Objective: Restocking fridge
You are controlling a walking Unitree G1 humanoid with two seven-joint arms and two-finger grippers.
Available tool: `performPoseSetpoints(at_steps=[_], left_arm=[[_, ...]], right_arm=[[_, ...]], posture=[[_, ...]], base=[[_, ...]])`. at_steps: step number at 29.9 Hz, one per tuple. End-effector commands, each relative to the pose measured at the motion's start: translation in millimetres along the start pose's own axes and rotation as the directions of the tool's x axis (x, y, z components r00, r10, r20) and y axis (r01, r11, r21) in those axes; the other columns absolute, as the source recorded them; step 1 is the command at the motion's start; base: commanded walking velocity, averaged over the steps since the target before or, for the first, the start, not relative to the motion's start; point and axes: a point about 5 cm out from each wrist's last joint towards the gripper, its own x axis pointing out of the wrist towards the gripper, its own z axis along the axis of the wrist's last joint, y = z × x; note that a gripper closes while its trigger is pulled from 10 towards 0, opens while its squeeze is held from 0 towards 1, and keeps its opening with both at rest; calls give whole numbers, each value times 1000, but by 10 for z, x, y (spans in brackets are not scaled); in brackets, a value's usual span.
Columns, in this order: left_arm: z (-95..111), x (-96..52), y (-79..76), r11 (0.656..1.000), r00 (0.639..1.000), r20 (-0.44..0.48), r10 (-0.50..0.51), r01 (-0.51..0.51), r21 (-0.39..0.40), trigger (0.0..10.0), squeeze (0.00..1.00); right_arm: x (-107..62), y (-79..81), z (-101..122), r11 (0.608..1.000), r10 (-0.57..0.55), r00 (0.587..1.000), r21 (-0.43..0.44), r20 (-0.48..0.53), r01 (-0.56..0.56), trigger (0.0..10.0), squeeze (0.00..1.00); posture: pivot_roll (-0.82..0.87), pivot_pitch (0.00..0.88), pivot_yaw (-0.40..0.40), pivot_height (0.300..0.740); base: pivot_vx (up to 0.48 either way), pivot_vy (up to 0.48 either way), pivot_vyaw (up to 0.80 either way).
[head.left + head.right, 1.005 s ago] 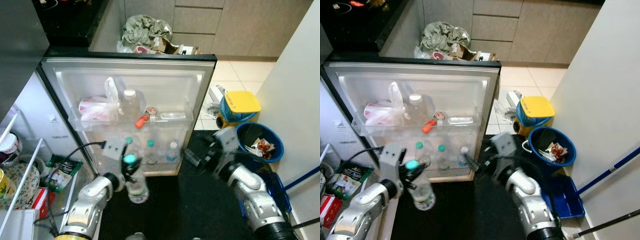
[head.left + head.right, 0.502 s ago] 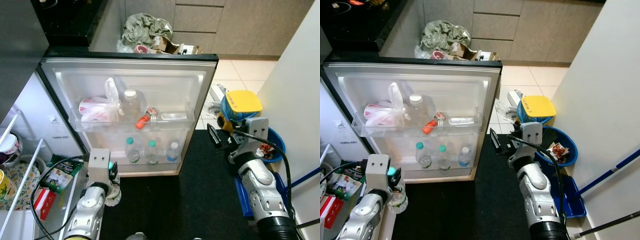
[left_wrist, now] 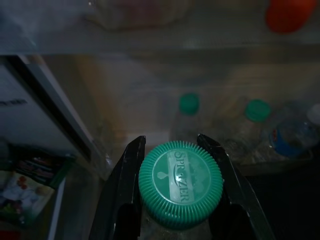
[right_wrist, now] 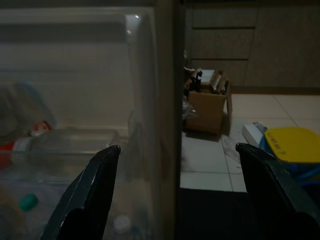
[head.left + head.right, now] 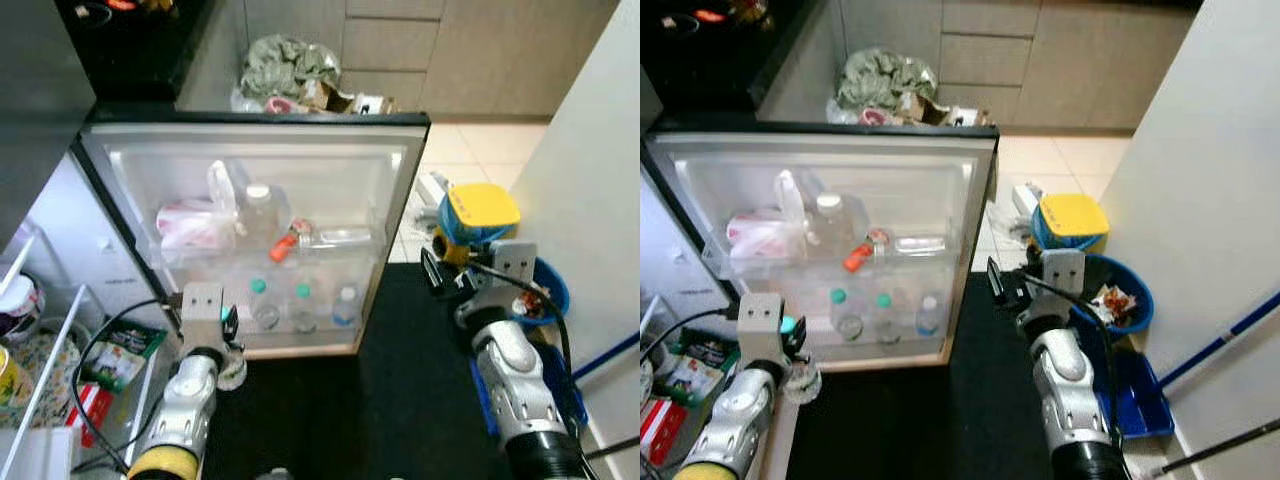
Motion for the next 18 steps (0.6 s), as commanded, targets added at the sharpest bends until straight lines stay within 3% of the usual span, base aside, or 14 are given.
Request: performPoseSetpoints(at_steps=[1,9,18], left_arm=[[55,22,57,999,1000,24,-1,0,34,10000,0],[123,78,117,999,999,46,11,-12,40,10000,0],[89,108,31,999,999,41,-11,10,35,10000,0]], right_arm=[[-5,-36,-16,1000,-26,1000,4,2,26,10000,0],[-2,-2,-43,1000,-26,1000,4,3,26,10000,0],[28,-78,-1,999,-37,999,-22,14,38,10000,0]], posture=[[-8,0,-13,671],[-9,0,0,641],[-26,0,-5,606]], base=[[0,0,0],[0,0,0],[0,0,0]])
